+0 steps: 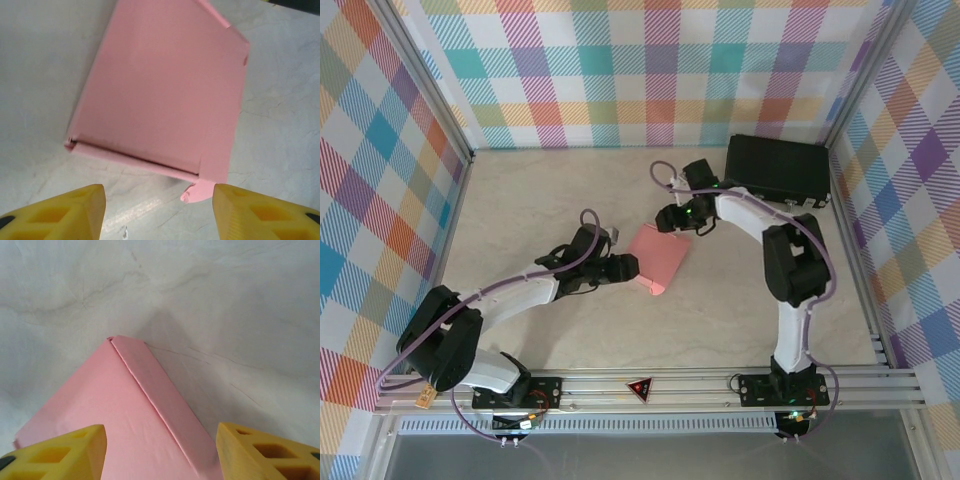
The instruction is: Fold the paper box
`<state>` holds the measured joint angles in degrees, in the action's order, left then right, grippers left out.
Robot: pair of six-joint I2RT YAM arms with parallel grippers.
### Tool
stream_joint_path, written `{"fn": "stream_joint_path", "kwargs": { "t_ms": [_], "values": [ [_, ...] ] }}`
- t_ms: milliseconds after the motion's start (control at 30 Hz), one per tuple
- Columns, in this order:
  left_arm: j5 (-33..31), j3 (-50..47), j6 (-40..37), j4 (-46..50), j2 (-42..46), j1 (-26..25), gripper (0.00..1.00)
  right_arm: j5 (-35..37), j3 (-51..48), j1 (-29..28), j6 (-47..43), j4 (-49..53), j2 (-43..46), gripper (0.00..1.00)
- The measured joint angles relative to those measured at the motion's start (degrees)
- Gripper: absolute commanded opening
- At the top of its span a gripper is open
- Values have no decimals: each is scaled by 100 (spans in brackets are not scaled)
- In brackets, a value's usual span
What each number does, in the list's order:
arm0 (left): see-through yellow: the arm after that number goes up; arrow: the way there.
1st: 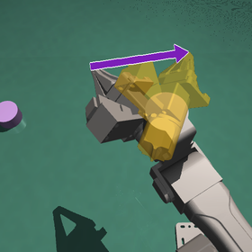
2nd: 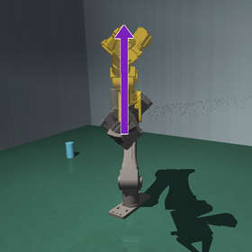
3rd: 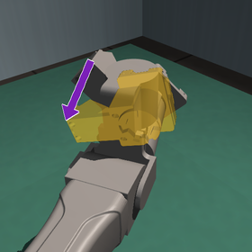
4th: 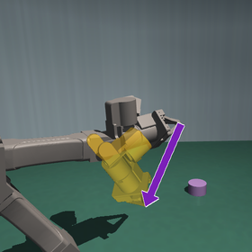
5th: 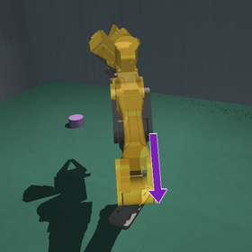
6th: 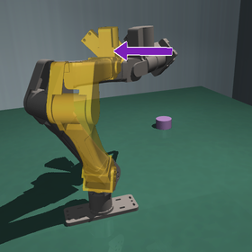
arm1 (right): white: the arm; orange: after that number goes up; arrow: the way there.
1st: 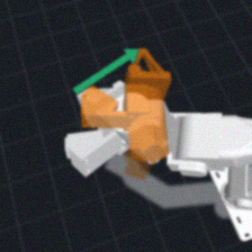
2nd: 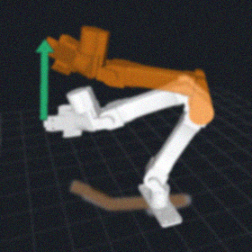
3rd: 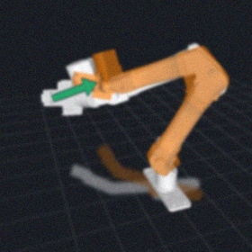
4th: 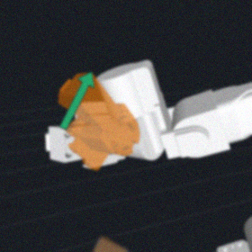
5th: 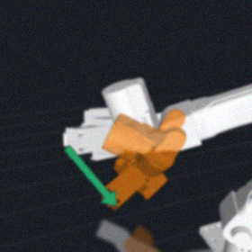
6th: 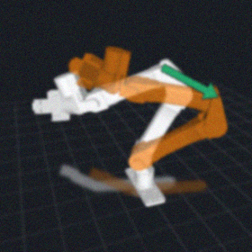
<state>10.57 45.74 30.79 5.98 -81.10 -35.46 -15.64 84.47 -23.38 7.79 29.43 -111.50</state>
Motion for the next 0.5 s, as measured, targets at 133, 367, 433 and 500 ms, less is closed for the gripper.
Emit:
{"fn": "stream_joint_path", "kwargs": {
  "t_ms": [133,367,433,500],
  "values": [
    [317,782,-684,275,-474,481,56,-22,-763,269,391,-238,1003,63],
    [1141,2081,-1613,586,-2074,1123,44,-518,-2450,271,1578,-962,1910,59],
    [1331,2210,-1766,654,-2352,1191,44,-713,-3032,258,2063,-1453,1923,58],
    [1491,2269,-1891,730,-2524,1233,43,-916,-3532,238,2511,-1878,1917,57]
  ]
}}
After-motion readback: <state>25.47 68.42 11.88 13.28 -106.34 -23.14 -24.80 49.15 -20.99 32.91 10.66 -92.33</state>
